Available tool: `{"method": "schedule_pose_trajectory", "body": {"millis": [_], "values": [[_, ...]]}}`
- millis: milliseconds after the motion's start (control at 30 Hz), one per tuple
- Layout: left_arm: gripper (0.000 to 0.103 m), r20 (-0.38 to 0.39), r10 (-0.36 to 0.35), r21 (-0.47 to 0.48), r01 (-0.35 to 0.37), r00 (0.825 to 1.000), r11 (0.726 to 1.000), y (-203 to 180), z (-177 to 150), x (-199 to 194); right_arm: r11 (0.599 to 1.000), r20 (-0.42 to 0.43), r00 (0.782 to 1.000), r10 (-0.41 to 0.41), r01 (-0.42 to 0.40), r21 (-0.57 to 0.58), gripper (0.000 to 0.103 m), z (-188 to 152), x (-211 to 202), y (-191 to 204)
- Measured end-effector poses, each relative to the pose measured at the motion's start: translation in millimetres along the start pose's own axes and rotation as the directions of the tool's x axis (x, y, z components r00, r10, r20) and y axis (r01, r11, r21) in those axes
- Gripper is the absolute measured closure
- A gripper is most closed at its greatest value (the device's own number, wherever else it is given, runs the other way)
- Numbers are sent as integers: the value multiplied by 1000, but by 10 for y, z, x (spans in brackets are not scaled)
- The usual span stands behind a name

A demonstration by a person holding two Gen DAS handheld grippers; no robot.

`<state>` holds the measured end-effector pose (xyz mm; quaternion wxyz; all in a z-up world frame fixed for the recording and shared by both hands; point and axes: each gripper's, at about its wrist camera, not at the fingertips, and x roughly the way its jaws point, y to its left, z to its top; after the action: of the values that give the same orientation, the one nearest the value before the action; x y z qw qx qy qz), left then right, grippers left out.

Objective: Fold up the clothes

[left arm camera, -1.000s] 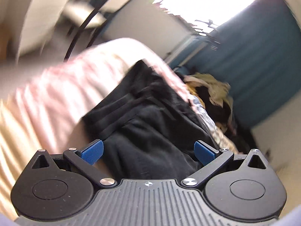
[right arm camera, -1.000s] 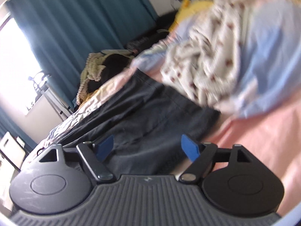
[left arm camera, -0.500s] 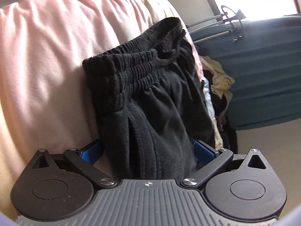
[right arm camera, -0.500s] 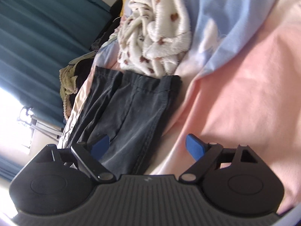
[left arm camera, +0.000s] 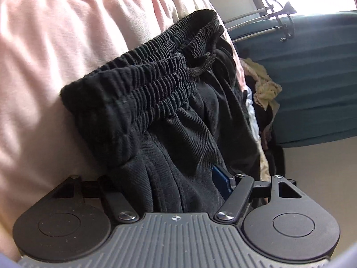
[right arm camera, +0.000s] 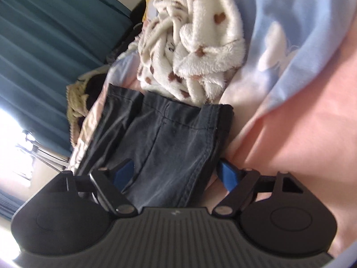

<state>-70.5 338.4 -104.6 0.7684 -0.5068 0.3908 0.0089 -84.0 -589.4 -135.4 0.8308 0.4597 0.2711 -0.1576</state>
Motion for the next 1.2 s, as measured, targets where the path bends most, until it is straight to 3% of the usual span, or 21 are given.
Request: {"method": "schedule_pose_trajectory", "body": {"millis": [33,67,100,133,167,233,333,467,600,733,867,1033,1200], "values": [[61,14,44,-8,-44,999,999,0,-13,-8,1000,4,1000,-28,28,-8,38,9,34,8],[74,30,65,-16,-65,997,998,9,-32,-28,998,13,998,-59,59,-2,51,11,49,13],[80,50,57,-28,-56,997,998,28,-53,-69,997,26,997,-78,78,4,60,11,44,23],[88,71,46,-36,-43,996,998,38,-71,-119,996,47,995,-86,87,-1,82,10,17,42],[91,87,36,-37,-33,996,999,25,-84,-167,996,71,993,-91,92,-13,91,10,-24,67],[93,121,19,-34,-15,992,999,-30,-102,-258,996,110,990,-84,87,-23,97,26,-144,119],[94,164,13,-43,-6,986,999,-211,-37,-427,998,148,989,-17,27,-64,98,116,-350,304],[94,244,-62,-73,82,968,994,-408,165,-618,985,212,972,102,-69,-158,99,365,-601,831],[94,249,-53,-109,83,967,991,-520,392,-517,981,257,957,133,-91,-171,99,505,-579,1198],[94,247,-29,-83,51,969,995,-890,610,-326,989,235,970,65,-31,-146,98,637,-170,1441],[94,268,-1,-41,12,963,999,-1349,949,-22,990,260,965,19,19,-141,98,738,300,1770],[93,279,91,11,-98,956,995,-1828,1361,622,986,279,960,-15,61,-156,98,952,1050,2140],[93,277,183,44,-202,943,978,-2068,1683,1441,966,258,963,-73,133,-221,98,1132,1912,2433]]}}
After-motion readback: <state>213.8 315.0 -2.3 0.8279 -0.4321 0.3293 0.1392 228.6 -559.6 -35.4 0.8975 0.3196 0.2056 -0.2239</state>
